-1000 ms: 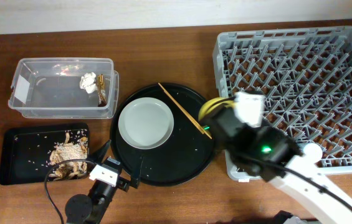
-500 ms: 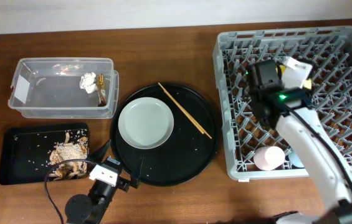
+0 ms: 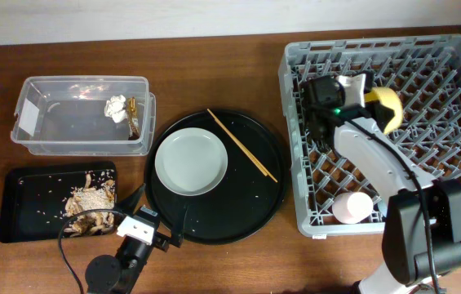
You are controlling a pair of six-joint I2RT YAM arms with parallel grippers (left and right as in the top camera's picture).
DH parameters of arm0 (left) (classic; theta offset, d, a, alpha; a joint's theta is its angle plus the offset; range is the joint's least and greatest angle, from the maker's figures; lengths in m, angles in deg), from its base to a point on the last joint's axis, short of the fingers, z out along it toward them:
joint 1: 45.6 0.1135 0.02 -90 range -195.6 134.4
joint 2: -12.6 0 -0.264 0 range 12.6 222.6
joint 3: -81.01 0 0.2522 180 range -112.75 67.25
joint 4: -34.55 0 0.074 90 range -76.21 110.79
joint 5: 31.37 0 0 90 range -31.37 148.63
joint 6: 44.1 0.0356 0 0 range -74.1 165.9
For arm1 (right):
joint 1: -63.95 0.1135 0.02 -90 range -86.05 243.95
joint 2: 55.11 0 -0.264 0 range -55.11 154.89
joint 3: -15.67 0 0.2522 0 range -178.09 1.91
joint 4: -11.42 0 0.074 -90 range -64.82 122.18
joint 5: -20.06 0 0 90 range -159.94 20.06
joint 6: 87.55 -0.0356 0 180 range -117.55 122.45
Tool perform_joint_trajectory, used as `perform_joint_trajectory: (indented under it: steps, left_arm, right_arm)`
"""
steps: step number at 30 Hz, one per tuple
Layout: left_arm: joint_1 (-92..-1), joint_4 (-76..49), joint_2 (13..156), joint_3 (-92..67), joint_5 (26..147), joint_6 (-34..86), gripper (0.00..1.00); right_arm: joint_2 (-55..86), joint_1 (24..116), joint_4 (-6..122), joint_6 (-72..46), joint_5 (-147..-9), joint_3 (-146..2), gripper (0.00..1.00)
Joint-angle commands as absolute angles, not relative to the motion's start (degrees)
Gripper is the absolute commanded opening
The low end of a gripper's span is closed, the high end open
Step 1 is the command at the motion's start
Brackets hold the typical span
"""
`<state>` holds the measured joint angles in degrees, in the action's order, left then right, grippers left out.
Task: Sort waste into correct bins and load items into the dishwasher rack
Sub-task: 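Place the yellow bowl in the dish rack with the right gripper, then grasp the white plate edge with the right gripper and lift it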
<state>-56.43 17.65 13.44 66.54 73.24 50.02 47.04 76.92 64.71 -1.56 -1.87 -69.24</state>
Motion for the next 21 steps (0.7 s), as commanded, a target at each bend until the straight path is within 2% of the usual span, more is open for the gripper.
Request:
perform_joint_trajectory:
  steps: [1, 2, 3, 6, 9, 12, 17, 19, 21]
  left_arm:
    - [-56.3, 17.5, 13.1, 66.7, 73.9, 50.7, 0.99]
    - [-56.3, 17.5, 13.1, 66.7, 73.9, 50.7, 0.99]
    - [-56.3, 17.5, 13.1, 66.7, 73.9, 50.7, 0.99]
    - [-56.3, 17.5, 13.1, 66.7, 73.9, 50.7, 0.99]
    - [-56.3, 17.5, 13.1, 66.7, 73.9, 50.7, 0.99]
    - [-56.3, 17.5, 13.1, 66.7, 73.9, 50.7, 0.99]
    - [-56.3, 17.5, 13.1, 66.7, 73.9, 50.7, 0.99]
    - [-56.3, 17.5, 13.1, 66.7, 73.9, 50.7, 0.99]
    - [-56.3, 17.5, 13.1, 66.7, 73.9, 50.7, 0.99]
  right_arm:
    - [47.1, 79.6, 67.8, -2.8, -14.0, -69.2, 0.32]
    - [46.2, 79.9, 69.2, -5.4, -14.2, -69.5, 0.49]
    - [45.4, 79.9, 70.3, -7.1, -14.5, -69.9, 0.55]
    - [41.1, 79.9, 75.8, -9.0, -21.5, -73.5, 0.61]
    - [36.7, 81.1, 82.2, -9.0, -35.3, -79.2, 0.62]
    - [33.4, 83.5, 88.0, -9.0, -55.9, -83.7, 0.61]
    - [32.6, 89.9, 89.6, -14.1, -84.1, -83.7, 0.59]
    - [34.0, 94.9, 87.3, -17.8, -89.3, -82.1, 0.59]
    - [37.3, 101.4, 83.4, -24.4, -87.4, -80.0, 0.57]
